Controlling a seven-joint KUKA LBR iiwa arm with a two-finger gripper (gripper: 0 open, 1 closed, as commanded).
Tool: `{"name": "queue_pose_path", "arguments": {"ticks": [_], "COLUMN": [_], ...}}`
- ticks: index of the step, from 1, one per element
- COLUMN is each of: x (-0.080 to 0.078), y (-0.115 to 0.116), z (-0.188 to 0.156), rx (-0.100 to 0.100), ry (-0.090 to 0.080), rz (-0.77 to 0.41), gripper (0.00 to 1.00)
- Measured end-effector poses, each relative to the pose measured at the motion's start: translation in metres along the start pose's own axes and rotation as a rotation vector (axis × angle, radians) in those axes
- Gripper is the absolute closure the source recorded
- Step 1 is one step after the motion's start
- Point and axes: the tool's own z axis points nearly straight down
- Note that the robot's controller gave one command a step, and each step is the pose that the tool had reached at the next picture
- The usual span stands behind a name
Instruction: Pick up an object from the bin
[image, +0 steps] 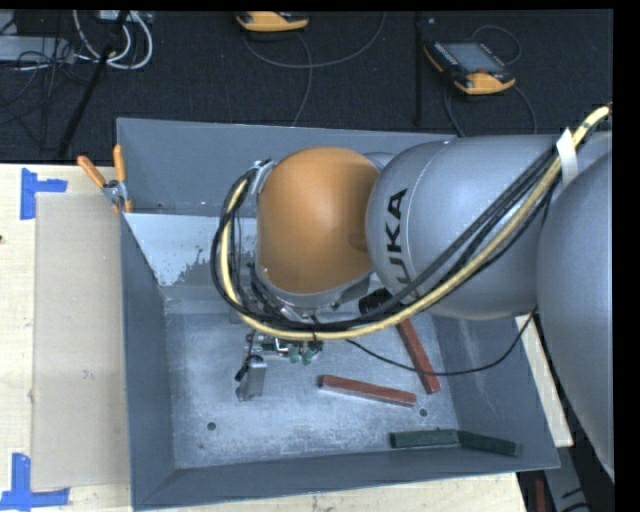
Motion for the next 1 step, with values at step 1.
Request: {"name": "queue_pose_path", "arguments": {"ticks": [1], "x": [-0.0044], "y": [-0.071], "z": [0.0233], "rx": [0.002], "ry": [-0.006], "rz": [-0.156], "gripper": [0.0]}}
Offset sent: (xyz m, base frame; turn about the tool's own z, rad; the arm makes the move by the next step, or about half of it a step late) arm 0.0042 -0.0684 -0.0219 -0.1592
